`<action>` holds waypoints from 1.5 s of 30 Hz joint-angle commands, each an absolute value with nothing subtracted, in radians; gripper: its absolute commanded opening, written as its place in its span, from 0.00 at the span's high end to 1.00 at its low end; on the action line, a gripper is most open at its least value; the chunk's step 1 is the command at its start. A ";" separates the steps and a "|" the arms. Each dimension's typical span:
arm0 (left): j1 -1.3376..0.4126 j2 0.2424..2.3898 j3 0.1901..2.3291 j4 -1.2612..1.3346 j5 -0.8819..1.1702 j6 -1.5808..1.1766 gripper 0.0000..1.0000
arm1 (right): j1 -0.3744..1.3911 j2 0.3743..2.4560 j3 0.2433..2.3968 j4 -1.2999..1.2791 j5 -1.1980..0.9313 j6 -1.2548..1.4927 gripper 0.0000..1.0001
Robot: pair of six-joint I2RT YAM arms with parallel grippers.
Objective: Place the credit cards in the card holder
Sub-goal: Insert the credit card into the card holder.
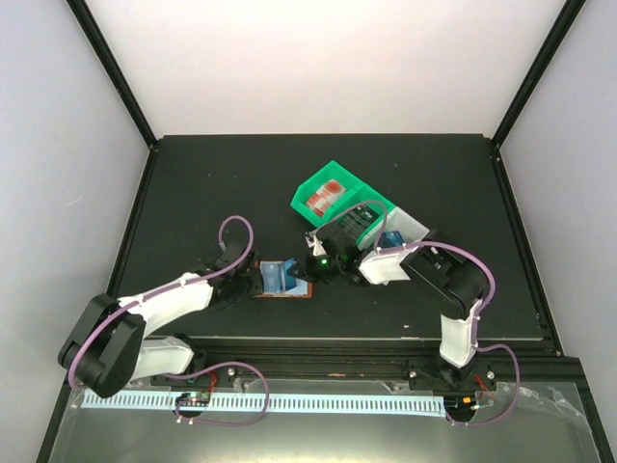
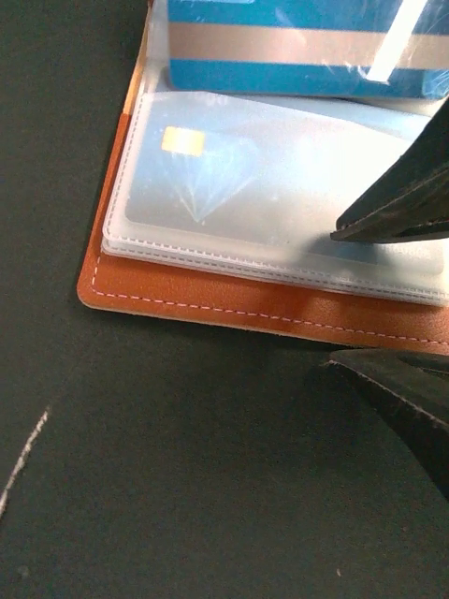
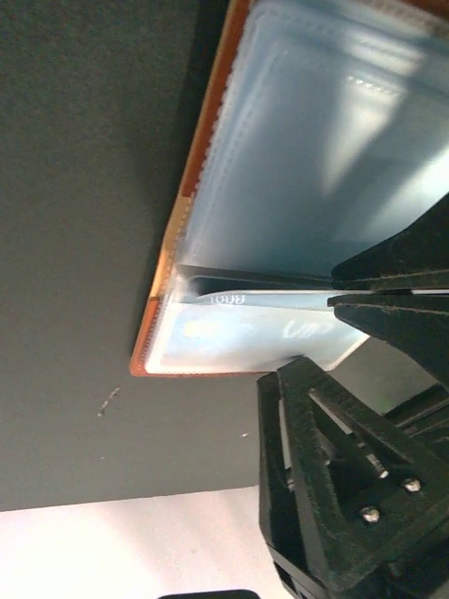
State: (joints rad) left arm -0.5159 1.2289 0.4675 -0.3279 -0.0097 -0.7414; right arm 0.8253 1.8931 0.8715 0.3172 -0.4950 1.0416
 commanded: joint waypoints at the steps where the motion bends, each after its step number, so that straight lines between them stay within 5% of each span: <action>1: -0.508 1.252 0.454 -0.314 -0.003 -0.752 0.69 | 0.832 1.916 0.910 0.353 -0.443 1.081 0.99; 7: -0.507 1.255 0.446 -0.319 0.002 -0.757 0.74 | 0.833 1.945 0.930 0.341 -0.417 1.099 0.99; 45: -0.508 1.275 0.453 -0.308 0.018 -0.788 0.70 | 0.873 1.963 0.794 0.381 -0.354 1.171 0.99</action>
State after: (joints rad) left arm -0.5098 1.2434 0.4625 -0.2886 0.0284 -0.7708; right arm 0.8627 1.9598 0.8425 0.4831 -0.3866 1.1732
